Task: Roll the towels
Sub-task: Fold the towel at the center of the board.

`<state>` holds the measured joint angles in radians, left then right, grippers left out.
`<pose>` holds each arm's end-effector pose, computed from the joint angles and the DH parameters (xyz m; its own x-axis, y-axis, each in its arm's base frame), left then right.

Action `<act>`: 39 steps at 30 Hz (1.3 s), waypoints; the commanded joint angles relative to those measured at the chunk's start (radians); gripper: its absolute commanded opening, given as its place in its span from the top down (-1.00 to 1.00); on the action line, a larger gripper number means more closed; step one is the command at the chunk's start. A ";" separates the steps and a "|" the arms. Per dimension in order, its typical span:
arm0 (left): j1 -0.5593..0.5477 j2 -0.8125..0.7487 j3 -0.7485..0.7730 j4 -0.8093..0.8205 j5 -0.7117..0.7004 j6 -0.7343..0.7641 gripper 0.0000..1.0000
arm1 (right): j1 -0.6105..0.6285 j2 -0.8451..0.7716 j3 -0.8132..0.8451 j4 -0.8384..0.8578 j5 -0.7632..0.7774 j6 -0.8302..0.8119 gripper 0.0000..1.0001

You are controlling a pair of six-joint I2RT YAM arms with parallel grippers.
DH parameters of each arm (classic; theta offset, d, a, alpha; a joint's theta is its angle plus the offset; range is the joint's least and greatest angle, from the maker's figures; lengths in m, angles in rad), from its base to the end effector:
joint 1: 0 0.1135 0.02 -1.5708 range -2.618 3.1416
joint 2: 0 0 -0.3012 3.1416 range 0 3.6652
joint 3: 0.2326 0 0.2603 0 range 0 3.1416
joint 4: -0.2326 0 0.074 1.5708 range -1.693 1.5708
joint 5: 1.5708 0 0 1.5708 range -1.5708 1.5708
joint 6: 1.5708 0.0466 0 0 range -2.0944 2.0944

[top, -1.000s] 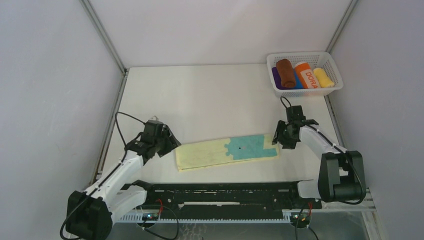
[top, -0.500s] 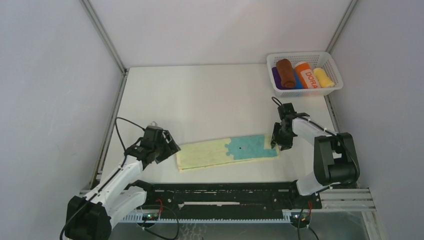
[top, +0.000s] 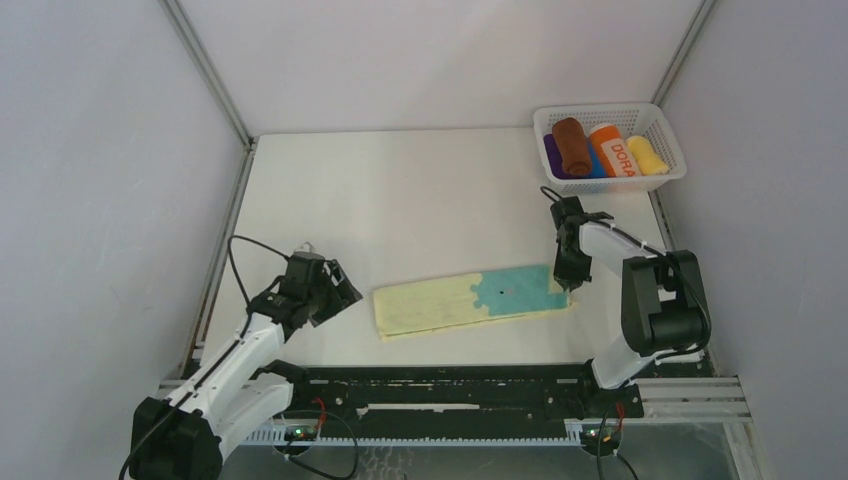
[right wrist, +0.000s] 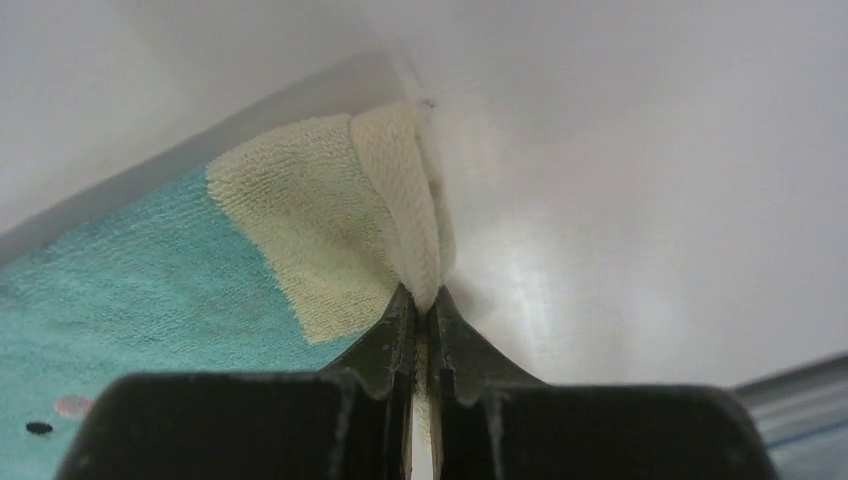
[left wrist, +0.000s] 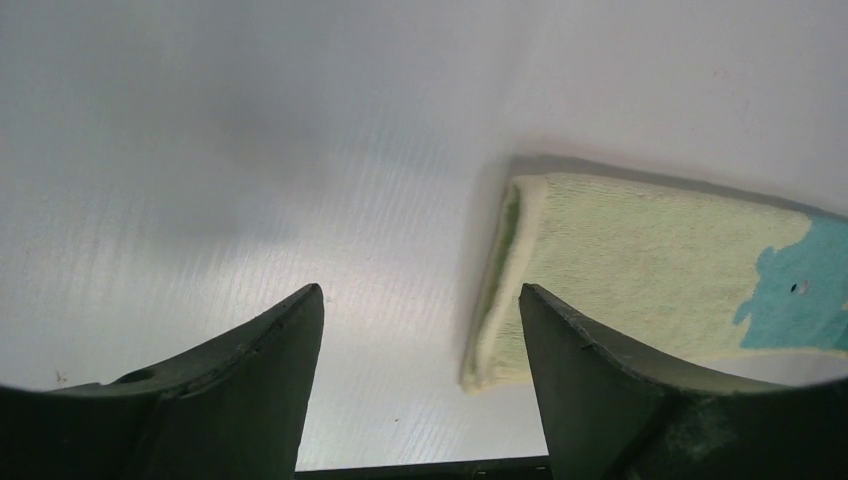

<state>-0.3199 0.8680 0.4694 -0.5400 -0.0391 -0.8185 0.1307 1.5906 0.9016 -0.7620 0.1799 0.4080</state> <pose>0.1461 -0.0465 0.2031 -0.7367 -0.5245 -0.4268 -0.3594 0.8384 -0.4099 0.2727 0.0274 0.1809 -0.9460 0.2694 -0.1802 0.2923 0.9493 -0.1157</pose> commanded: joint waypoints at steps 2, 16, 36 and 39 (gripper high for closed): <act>-0.003 -0.015 -0.019 0.054 0.048 0.007 -0.55 | 0.018 -0.033 0.132 -0.116 0.355 0.001 1.00; -0.076 0.163 -0.033 0.323 0.225 -0.082 -0.54 | 0.430 -0.184 0.276 -0.121 0.067 -0.042 1.00; -0.158 0.370 -0.086 0.522 0.253 -0.202 0.12 | 0.772 0.017 0.435 0.005 -0.192 0.088 1.00; -0.192 0.385 -0.089 0.537 0.252 -0.211 0.24 | 0.801 0.057 0.457 0.030 -0.215 0.121 1.00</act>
<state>-0.4747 1.2358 0.4049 -0.0586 0.2035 -1.0073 0.8959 1.6180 1.3006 -0.7967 0.0097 0.4610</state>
